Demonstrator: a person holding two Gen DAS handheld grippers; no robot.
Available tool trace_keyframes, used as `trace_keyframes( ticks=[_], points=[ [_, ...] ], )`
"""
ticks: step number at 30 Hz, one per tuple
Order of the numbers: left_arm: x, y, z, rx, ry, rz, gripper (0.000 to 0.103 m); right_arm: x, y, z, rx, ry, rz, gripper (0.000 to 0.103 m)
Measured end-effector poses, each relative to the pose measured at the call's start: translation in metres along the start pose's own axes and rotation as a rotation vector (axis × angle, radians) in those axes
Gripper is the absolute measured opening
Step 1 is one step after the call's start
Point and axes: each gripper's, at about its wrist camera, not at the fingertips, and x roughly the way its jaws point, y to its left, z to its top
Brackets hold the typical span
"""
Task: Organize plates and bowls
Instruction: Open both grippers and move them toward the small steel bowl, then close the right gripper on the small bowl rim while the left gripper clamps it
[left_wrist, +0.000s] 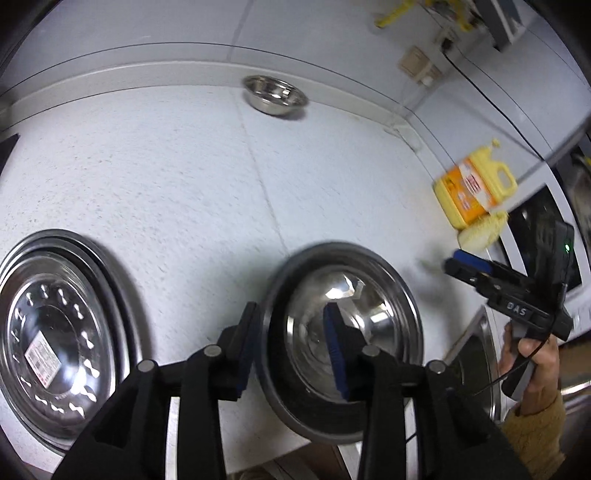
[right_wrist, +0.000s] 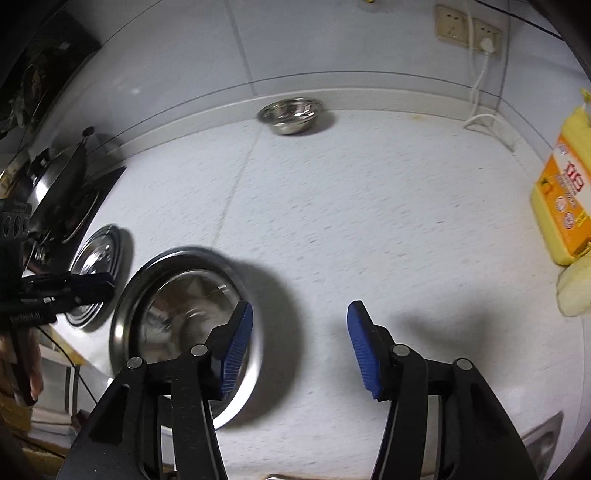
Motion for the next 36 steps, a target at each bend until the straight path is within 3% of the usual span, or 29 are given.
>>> trace_keyframes(
  ticks=[8,13,21,26,33,36],
  points=[
    [0.018,0.008,0.023,-0.086,0.015,-0.042,0.034,-0.007,-0.044,0.024,0.043,-0.045,-0.075,0.049],
    [0.040,0.011,0.047,-0.142,0.026,-0.068,0.034,-0.004,-0.063,0.045,0.025,-0.064,-0.166,0.049],
    [0.079,0.034,0.101,-0.236,0.055,-0.092,0.034,0.035,-0.098,0.096,-0.038,-0.125,-0.290,0.055],
    [0.099,0.055,0.140,-0.282,0.016,-0.102,0.034,0.073,-0.114,0.135,0.008,-0.120,-0.239,0.055],
    [0.129,0.088,0.189,-0.429,-0.084,-0.263,0.034,0.121,-0.104,0.187,0.055,-0.146,-0.001,0.055],
    [0.141,0.089,0.215,-0.433,-0.110,-0.314,0.034,0.141,-0.087,0.200,0.027,-0.138,0.079,0.055]
  ],
)
